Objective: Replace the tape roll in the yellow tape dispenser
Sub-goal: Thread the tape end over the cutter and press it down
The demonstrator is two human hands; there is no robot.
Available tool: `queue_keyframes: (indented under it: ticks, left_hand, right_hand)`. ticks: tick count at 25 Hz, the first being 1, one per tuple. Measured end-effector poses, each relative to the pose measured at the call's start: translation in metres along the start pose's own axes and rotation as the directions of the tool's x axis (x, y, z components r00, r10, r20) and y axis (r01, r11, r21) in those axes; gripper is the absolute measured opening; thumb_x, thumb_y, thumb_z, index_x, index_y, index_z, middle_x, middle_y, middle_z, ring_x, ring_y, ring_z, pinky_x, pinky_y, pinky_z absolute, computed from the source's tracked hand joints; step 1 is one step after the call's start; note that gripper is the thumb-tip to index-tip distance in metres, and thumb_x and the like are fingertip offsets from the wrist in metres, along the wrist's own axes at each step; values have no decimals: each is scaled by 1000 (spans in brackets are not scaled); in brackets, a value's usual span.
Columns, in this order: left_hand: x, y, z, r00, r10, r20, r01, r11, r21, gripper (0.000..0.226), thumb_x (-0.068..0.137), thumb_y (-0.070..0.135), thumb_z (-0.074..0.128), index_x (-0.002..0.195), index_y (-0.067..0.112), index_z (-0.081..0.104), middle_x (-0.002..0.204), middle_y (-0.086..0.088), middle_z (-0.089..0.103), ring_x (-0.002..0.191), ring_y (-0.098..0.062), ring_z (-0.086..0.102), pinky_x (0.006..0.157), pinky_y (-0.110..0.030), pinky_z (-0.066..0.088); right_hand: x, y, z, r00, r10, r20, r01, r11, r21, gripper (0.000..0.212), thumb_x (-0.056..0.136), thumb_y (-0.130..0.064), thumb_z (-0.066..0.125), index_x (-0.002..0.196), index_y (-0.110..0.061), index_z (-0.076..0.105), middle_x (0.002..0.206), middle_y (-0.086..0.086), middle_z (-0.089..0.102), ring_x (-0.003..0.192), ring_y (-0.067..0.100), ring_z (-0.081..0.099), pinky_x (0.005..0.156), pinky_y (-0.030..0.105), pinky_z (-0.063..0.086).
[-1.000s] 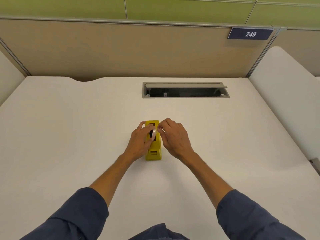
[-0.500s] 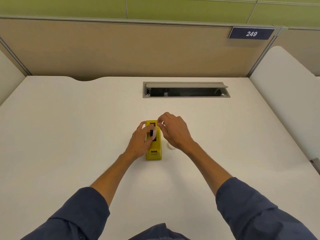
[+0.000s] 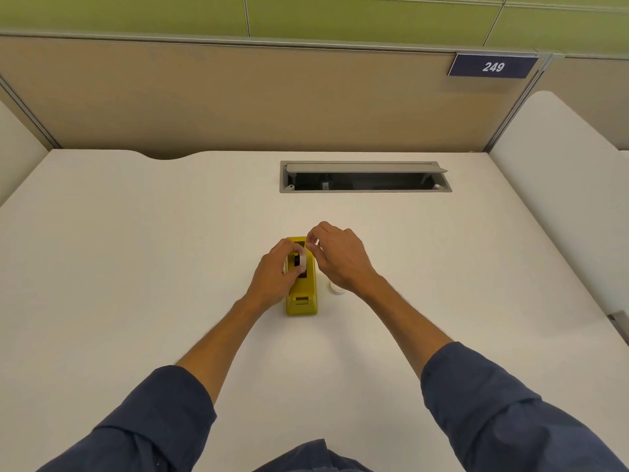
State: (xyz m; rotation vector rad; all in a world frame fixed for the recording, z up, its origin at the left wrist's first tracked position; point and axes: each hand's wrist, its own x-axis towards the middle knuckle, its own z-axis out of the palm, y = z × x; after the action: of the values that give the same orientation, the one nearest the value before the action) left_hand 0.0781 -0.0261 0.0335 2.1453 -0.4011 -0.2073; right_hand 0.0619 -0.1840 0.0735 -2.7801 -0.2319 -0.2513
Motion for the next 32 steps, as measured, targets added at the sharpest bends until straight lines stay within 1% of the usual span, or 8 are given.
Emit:
queue_keyframes:
  ticks: [2,7,12,15,17,22,27,32]
  left_hand:
    - [0,1,0,1000,-12,-3,12,1000,-16,30,85,19,66,113,23,56,124,3,59,109,-22,56,93,-36,48]
    - [0,1,2,999,-31,8,31,999,-24,36,85,13,66,120,14,60,135,-4,54,124,-23,49,105,-43,42]
    - [0,-1,1,997,-78,0,78,996,-35,37,86,19,66,123,18,61,146,-1,43,132,-23,41,105,-47,42]
    - [0,-1,1,995,-96,-16,95,995,-41,30,89,28,61,118,21,64,148,0,41,127,-26,45,97,-37,44]
    - [0,0,1,995,-93,-27,91,993,-73,23,89,27,62,111,23,67,147,0,44,124,-26,49,91,-28,39]
    - [4,4,-2,992,-114,-47,110,992,-65,21,86,20,65,107,22,70,145,-5,47,126,-28,49,96,-31,36]
    - [2,4,-1,995,-93,-46,90,994,-65,32,86,18,66,118,22,65,142,-3,50,124,-25,51,93,-24,35]
    - [1,4,-1,996,-71,-46,67,994,-89,27,84,15,67,111,21,67,137,-4,52,118,-24,53,88,-25,37]
  right_hand:
    - [0,0,0,1000,3,10,-3,1000,-2,18,99,-28,50,107,-17,62,109,1,64,89,19,61,80,34,46]
    - [1,2,0,1000,-5,28,6,1000,-16,19,99,-28,49,109,-16,61,112,2,64,91,19,61,81,32,44]
    - [4,2,1,999,-12,50,14,999,-34,20,99,-28,48,110,-16,61,113,2,63,92,20,61,83,33,45]
    - [6,3,2,998,-21,62,24,999,-42,21,100,-29,47,109,-16,61,112,2,63,91,21,61,81,34,46]
    - [6,3,4,998,-25,63,28,999,-37,21,100,-28,47,108,-16,62,110,2,64,89,21,62,79,35,46]
    - [7,4,9,997,-17,81,20,999,-32,21,99,-29,47,107,-16,62,109,2,64,86,21,62,79,36,48]
    - [10,4,11,996,-21,84,24,999,-34,20,99,-28,47,105,-16,62,106,1,64,83,21,62,78,38,50]
    - [11,5,12,996,-18,90,21,999,-34,20,99,-27,47,106,-16,62,108,2,64,84,20,61,78,35,49]
